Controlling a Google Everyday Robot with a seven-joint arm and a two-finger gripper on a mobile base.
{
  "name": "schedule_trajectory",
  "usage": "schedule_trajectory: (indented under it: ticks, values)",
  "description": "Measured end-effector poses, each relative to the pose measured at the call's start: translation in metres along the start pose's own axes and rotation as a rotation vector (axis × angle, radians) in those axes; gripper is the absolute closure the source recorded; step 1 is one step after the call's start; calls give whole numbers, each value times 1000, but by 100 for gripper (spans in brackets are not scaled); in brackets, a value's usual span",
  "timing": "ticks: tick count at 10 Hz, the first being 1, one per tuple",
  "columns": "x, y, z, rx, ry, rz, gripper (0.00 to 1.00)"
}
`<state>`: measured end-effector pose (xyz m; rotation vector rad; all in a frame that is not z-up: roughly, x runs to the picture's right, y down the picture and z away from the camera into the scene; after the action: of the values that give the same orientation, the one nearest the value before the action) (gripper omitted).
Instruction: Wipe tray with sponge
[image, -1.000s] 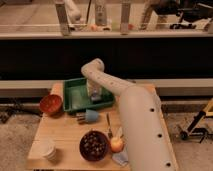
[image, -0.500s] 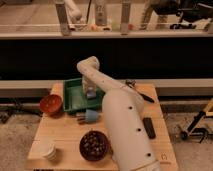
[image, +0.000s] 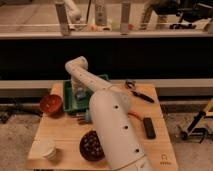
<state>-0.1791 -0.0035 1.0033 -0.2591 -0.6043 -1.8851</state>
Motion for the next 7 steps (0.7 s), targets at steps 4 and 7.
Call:
schedule_trajectory:
  ticks: [4,7]
  values:
    - [-32,-11,-12,6,5,-60,100]
    - [-60,2,-22,26,3,-65,100]
